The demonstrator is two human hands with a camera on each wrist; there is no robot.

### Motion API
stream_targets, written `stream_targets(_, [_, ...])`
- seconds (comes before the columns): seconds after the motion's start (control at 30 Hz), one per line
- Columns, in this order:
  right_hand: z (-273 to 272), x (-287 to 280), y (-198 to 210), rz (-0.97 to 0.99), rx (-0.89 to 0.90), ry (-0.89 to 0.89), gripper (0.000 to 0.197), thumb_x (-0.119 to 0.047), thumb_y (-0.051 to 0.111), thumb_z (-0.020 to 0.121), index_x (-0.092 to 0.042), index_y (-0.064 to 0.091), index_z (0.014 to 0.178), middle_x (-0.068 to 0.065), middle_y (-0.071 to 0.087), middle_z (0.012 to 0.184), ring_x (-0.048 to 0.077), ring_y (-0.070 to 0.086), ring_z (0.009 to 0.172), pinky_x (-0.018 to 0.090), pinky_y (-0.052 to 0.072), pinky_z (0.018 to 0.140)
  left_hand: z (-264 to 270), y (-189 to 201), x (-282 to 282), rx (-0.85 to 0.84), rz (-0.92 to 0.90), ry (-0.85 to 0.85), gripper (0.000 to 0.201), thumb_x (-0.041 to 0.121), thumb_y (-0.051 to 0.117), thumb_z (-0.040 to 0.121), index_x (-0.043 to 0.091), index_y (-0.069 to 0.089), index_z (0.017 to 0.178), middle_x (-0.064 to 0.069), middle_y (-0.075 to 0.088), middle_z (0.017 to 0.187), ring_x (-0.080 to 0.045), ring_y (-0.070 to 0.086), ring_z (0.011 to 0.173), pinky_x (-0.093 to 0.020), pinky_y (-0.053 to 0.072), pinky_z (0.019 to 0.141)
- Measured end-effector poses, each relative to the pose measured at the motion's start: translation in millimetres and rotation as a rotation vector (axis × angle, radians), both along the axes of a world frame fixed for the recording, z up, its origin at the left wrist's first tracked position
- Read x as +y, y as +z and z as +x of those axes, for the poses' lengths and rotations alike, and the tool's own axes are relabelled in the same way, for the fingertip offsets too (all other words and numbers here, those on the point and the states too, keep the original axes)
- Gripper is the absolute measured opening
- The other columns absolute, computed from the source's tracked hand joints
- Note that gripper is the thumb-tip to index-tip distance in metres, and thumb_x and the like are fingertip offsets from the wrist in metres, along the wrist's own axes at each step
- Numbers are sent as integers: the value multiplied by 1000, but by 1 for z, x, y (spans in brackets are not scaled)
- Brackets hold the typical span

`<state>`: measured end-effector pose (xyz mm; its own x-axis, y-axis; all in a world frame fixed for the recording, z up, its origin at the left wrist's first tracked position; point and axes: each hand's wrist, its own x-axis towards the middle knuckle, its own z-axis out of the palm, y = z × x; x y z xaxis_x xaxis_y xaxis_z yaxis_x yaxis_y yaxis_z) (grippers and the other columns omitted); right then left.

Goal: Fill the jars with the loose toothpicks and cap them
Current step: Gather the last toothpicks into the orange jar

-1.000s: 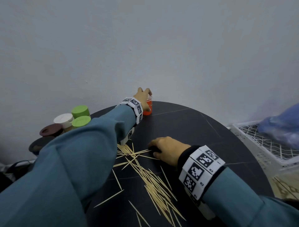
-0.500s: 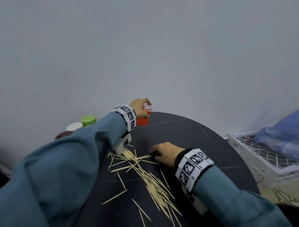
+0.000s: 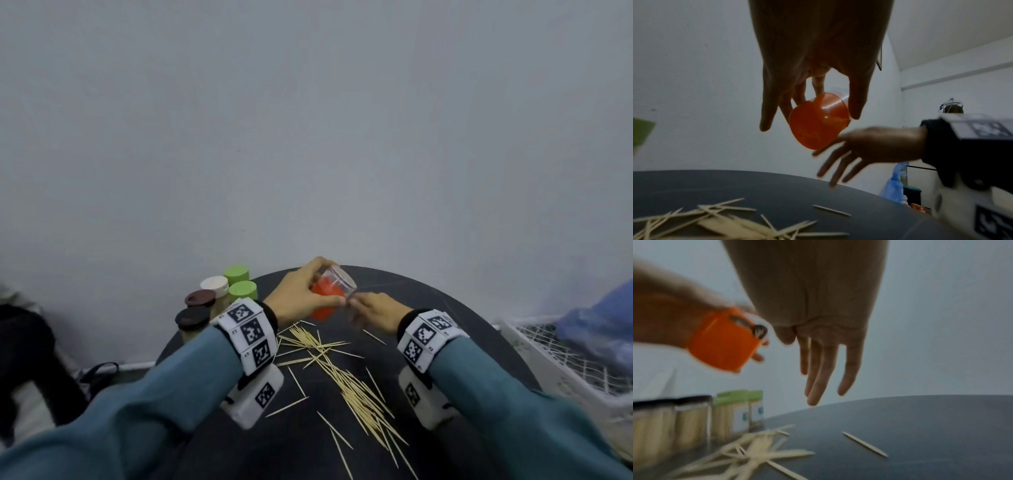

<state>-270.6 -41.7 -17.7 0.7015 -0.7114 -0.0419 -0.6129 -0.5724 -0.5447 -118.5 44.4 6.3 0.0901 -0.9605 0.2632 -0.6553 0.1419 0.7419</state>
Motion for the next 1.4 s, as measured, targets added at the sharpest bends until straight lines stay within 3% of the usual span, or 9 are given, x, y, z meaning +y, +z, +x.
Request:
stream_targets(0.13, [1,22,23,231,-426,-33,49,-49,20,98,-15,52,112,17,66,100,28,65,73,30,51,60,1,-16,20,7,12,-8,54,32,73,80,32,46,127,3,59,107,-9,56,96,-6,41,72])
stream_targets(0.33, [7,40,20,17,-281,59,50,-42,63,83,-14,47,122,8,61,113,19,63,95,29,56,76,7,-34,28,55,-6,17,58,31,83,68,31,53,117,4,64,102,-8,61,94,-7,43,70])
stream_targets(0.53, [10,41,24,-37,-266,95,45,-35,64,85,-8,50,118,9,61,110,22,64,90,25,54,70,14,-42,22,176,-18,53,51,25,89,58,18,61,100,2,68,97,-9,65,94,-14,50,77])
stream_targets(0.7, [0,32,32,-36,-181,230,41,-30,63,87,-15,48,122,12,57,115,30,60,100,44,52,86,16,-41,20,150,-11,21,53,27,89,59,15,64,104,2,67,99,-8,62,94,-13,48,79])
stream_targets(0.83, [-9,28,38,24,-206,322,36,-16,67,84,-27,48,113,6,53,121,20,61,99,29,51,85,25,-42,18,139,68,-52,51,29,86,63,18,63,107,1,67,105,-12,62,101,-25,49,90])
stream_targets(0.97, [-22,22,43,1,-322,130,37,-13,69,82,-29,48,107,0,52,109,20,59,94,18,46,77,34,-43,20,151,62,-49,52,27,83,67,22,58,112,3,63,114,-10,56,109,-21,44,91])
stream_targets(1.1, [-39,12,29,-113,187,-91,52,-9,67,78,-12,38,121,6,52,109,20,52,92,21,44,68,39,-42,21,208,35,-34,54,22,81,69,16,57,116,0,62,118,-12,55,113,-12,40,86])
stream_targets(1.2, [-49,6,14,-124,591,-155,48,-13,63,80,-10,41,123,11,53,122,26,54,106,34,48,85,42,-41,21,234,27,-31,55,23,82,67,18,57,116,0,63,118,-13,55,114,-20,41,93])
stream_targets(1.4, [-49,2,-5,-154,754,-168,49,-19,63,81,-11,44,125,11,54,125,27,54,111,39,48,93,46,-44,21,247,-6,23,56,22,82,68,14,56,117,-2,63,117,-15,56,111,-20,44,88])
